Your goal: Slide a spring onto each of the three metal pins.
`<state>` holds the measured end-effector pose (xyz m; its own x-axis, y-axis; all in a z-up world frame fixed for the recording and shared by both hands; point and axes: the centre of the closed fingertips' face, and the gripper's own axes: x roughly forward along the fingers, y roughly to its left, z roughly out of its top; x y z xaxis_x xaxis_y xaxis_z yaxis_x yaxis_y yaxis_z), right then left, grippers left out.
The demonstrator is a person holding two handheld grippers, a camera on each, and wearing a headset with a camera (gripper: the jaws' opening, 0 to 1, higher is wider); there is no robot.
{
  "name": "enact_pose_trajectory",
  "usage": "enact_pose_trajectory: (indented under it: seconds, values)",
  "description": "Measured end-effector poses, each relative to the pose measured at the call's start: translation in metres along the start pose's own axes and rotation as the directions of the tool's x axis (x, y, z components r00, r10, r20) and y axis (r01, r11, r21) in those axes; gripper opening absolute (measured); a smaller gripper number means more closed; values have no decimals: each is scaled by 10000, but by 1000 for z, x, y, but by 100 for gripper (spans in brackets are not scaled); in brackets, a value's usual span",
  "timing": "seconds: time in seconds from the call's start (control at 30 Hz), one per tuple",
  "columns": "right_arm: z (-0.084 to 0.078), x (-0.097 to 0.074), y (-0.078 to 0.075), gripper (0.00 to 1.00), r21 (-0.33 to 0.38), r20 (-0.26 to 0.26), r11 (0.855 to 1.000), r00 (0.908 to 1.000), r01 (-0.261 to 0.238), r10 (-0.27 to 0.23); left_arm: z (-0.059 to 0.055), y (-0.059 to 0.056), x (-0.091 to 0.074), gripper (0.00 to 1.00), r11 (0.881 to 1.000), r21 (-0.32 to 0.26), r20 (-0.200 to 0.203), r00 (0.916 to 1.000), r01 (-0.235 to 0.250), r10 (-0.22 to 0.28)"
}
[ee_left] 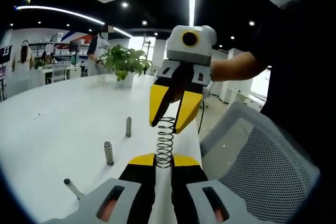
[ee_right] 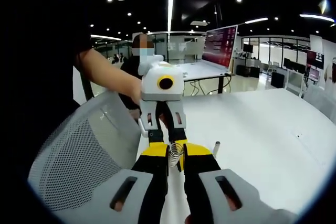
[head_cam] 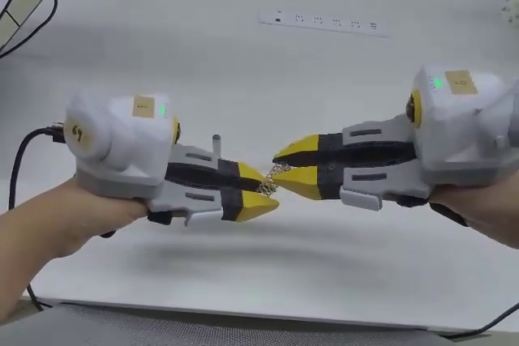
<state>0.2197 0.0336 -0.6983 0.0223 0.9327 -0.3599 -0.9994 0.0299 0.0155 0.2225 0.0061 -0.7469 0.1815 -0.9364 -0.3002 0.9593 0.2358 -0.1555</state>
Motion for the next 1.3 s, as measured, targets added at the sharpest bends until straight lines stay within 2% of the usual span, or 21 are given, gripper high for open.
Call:
enact_pose_trajectory:
  seconds: [0.2,0.53,0.7,0.93,1.3]
  values:
    - [4,8,1,8,-493,24,9988,10000,-21,22,2,0,0,2,10000,42,-2,10000,2,-2]
    - [6,12,1,8,-517,280,9986,9996,103,-89,3,4,-4,2,9999,81,8,10000,-85,84]
    - [6,16,3,8,-796,249,9968,9997,80,-60,2,3,-4,2,9998,165,-97,9999,-61,62]
    - [4,15,1,7,-1139,55,9935,10000,82,-76,1,3,-3,2,9999,33,-119,9999,-97,97]
    - [5,13,-1,7,-1110,115,9936,9997,227,-215,3,2,-4,2,9999,-99,-62,9999,-103,102]
